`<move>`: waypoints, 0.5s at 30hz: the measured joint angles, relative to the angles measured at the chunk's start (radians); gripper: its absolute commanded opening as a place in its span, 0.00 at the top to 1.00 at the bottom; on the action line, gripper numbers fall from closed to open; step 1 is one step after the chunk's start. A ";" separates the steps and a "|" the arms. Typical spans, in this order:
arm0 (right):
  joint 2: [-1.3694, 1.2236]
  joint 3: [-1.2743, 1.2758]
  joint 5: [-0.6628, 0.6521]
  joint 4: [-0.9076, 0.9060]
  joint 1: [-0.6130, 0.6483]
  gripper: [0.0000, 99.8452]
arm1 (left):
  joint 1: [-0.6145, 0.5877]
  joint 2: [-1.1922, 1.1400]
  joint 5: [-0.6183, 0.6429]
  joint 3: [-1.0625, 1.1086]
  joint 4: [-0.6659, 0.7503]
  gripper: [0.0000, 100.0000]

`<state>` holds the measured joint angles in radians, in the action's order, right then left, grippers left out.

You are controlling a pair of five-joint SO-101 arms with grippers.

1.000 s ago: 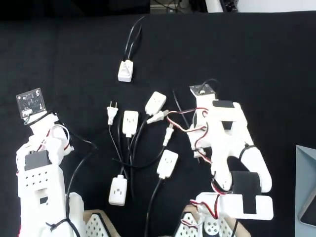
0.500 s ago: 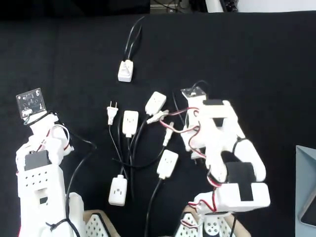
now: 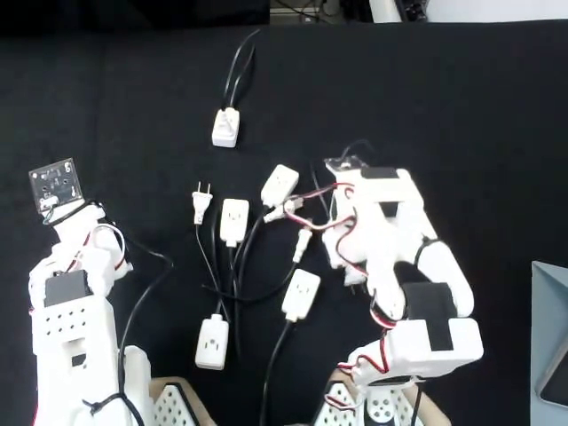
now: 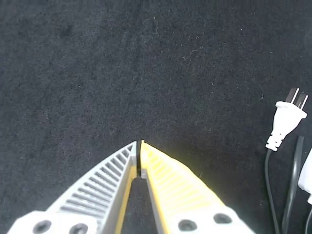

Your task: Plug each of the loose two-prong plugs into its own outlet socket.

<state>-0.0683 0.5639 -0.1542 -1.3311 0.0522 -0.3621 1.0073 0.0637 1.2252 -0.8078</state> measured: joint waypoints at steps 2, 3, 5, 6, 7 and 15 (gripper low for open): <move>0.000 -0.035 0.002 -0.038 -0.003 0.83 | 0.000 0.000 0.000 0.000 0.000 0.97; 0.000 -0.048 0.002 -0.051 -0.003 0.83 | 0.000 0.000 0.000 0.000 0.000 0.97; 0.000 -0.058 0.002 -0.066 -0.002 0.83 | 0.000 0.000 0.000 0.000 0.000 0.97; 0.000 -0.061 0.002 -0.068 -0.002 0.83 | 0.000 0.000 0.000 0.000 0.000 0.97; 0.000 -0.061 0.002 -0.069 -0.002 0.83 | 0.000 0.000 0.000 0.000 0.000 0.97; -0.002 -0.061 -0.009 -0.069 -0.041 0.83 | 0.000 0.000 0.000 0.000 0.000 0.97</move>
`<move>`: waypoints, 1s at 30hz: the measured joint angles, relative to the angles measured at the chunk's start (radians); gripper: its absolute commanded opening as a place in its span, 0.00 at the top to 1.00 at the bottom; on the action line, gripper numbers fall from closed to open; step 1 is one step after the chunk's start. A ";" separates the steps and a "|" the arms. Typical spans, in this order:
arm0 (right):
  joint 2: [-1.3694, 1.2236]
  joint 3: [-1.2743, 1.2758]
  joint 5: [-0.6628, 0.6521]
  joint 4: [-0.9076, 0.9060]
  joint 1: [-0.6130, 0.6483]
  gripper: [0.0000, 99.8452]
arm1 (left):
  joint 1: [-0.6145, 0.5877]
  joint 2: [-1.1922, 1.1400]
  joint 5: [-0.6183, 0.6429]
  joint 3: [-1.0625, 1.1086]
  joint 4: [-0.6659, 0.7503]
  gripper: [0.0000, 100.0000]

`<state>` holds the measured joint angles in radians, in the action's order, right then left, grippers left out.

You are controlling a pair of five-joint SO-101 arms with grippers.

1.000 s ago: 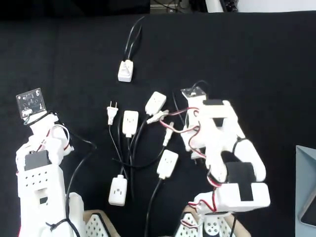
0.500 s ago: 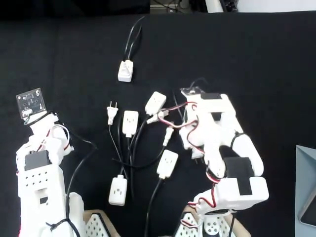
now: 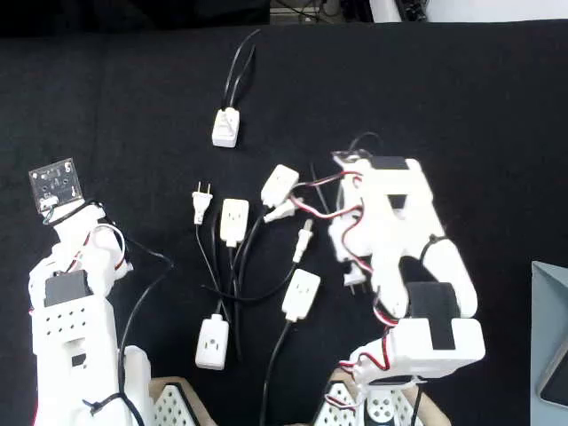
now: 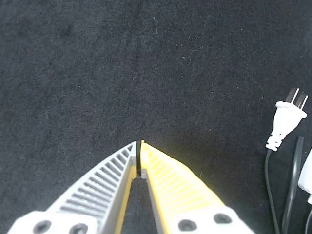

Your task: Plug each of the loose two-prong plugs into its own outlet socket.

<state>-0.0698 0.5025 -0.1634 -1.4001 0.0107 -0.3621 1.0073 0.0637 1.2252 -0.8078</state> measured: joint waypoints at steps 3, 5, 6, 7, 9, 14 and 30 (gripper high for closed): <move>0.000 0.002 -0.025 0.000 0.002 0.83 | 0.000 0.000 0.000 0.000 0.000 0.97; 0.000 0.015 -0.025 0.026 0.002 0.83 | 0.000 0.000 0.000 0.000 0.000 0.97; 0.000 0.029 -0.025 0.054 0.002 0.83 | 0.000 0.000 0.000 0.000 0.000 0.97; 0.000 0.046 -0.025 0.080 0.002 0.83 | 0.000 0.000 0.000 0.000 0.000 0.97; 0.000 0.089 -0.023 0.133 0.002 0.83 | 0.000 0.000 0.000 0.000 0.000 0.97; 0.003 0.141 -0.025 0.180 0.041 0.83 | 0.000 0.000 0.000 0.000 0.000 0.97; 0.003 0.152 0.026 0.183 0.110 0.86 | 0.000 0.000 0.000 0.000 0.000 0.97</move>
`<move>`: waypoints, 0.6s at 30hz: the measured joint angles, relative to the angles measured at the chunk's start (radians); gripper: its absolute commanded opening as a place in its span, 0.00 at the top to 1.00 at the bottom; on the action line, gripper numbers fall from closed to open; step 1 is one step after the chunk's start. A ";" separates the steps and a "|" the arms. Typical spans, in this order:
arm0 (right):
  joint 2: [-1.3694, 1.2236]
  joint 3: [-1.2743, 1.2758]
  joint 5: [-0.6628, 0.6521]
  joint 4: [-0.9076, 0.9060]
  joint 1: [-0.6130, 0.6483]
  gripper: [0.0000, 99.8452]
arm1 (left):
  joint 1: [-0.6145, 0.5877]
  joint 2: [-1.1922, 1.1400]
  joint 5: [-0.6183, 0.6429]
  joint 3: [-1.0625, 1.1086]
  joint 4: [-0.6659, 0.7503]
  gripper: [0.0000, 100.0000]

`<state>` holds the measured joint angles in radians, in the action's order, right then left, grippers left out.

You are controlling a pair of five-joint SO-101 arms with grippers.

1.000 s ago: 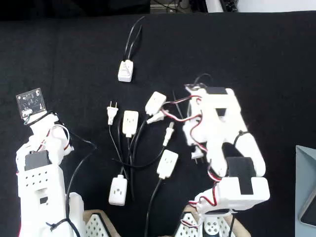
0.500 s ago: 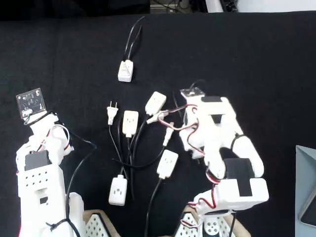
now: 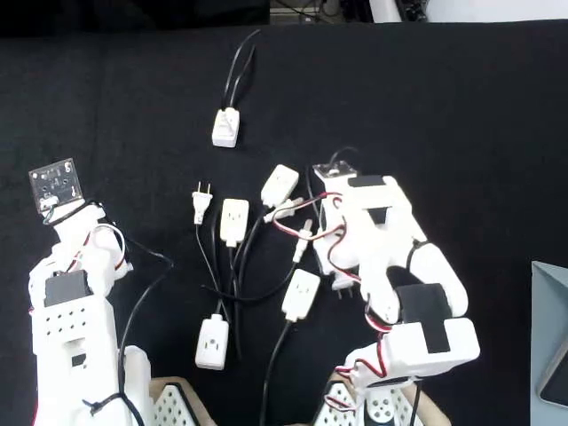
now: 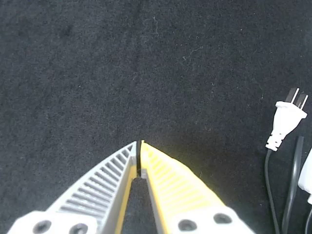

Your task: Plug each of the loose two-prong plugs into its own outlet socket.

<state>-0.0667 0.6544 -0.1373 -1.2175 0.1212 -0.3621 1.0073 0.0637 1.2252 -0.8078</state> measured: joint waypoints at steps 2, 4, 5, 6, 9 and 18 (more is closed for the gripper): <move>0.000 0.000 0.000 -0.011 0.014 0.85 | 0.000 0.000 0.000 0.000 0.000 0.97; 0.014 -0.014 -0.003 -0.051 0.018 0.85 | 0.000 0.000 0.000 0.000 0.000 0.97; 0.028 -0.028 -0.003 -0.075 0.017 0.85 | 0.000 0.000 0.000 0.000 0.000 0.97; 0.049 -0.043 -0.003 -0.101 0.017 0.85 | 0.000 0.000 0.000 0.000 0.000 0.97; 0.132 -0.071 -0.003 -0.167 0.017 0.85 | 0.000 0.000 0.000 0.000 0.000 0.97; 0.284 0.025 -0.003 -0.201 0.112 0.85 | 0.000 0.000 0.000 0.000 0.000 0.97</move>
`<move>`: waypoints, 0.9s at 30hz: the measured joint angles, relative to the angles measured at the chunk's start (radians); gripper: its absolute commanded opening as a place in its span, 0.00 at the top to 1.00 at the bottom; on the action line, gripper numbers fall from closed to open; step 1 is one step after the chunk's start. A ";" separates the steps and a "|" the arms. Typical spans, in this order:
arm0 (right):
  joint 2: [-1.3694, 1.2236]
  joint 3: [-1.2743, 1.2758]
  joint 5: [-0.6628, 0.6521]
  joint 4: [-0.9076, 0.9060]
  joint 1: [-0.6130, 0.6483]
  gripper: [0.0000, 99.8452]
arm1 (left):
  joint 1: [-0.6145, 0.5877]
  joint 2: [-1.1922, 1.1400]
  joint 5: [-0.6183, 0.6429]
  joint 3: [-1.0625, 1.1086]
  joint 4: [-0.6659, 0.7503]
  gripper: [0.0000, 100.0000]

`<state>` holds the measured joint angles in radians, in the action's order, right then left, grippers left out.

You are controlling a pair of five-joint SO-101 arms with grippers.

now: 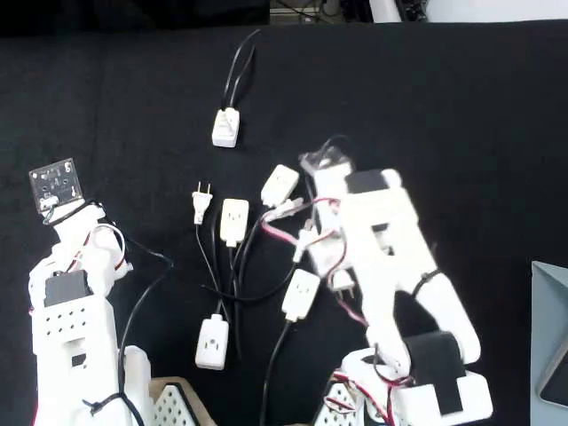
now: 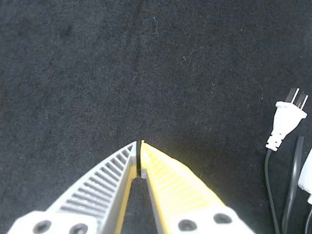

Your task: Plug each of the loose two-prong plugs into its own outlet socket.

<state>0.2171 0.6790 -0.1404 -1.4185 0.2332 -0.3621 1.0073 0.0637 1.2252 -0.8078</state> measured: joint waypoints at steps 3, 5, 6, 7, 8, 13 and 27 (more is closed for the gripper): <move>0.002 0.098 0.000 0.094 0.037 0.85 | 0.000 0.000 0.000 0.000 0.000 0.97; 0.002 0.140 0.000 0.149 0.038 0.85 | 0.000 0.000 0.000 0.000 0.000 0.97; 0.008 0.153 0.002 0.169 0.038 0.85 | 0.000 0.000 0.000 0.000 0.000 0.97; 0.014 0.164 0.002 0.181 0.038 0.85 | 0.000 0.000 0.000 0.000 0.000 0.97; 0.020 0.172 0.002 0.190 0.037 0.85 | 0.000 0.000 0.000 0.000 0.000 0.97; 0.028 0.183 0.003 0.227 -0.029 0.85 | 0.000 0.000 0.000 0.000 0.000 0.97; 0.028 0.209 -0.054 0.261 -0.074 0.90 | 0.000 0.000 0.000 0.000 0.000 0.97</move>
<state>0.2447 0.8876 -0.1941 -1.1577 0.1596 -0.3621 1.0073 0.0637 1.2252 -0.8078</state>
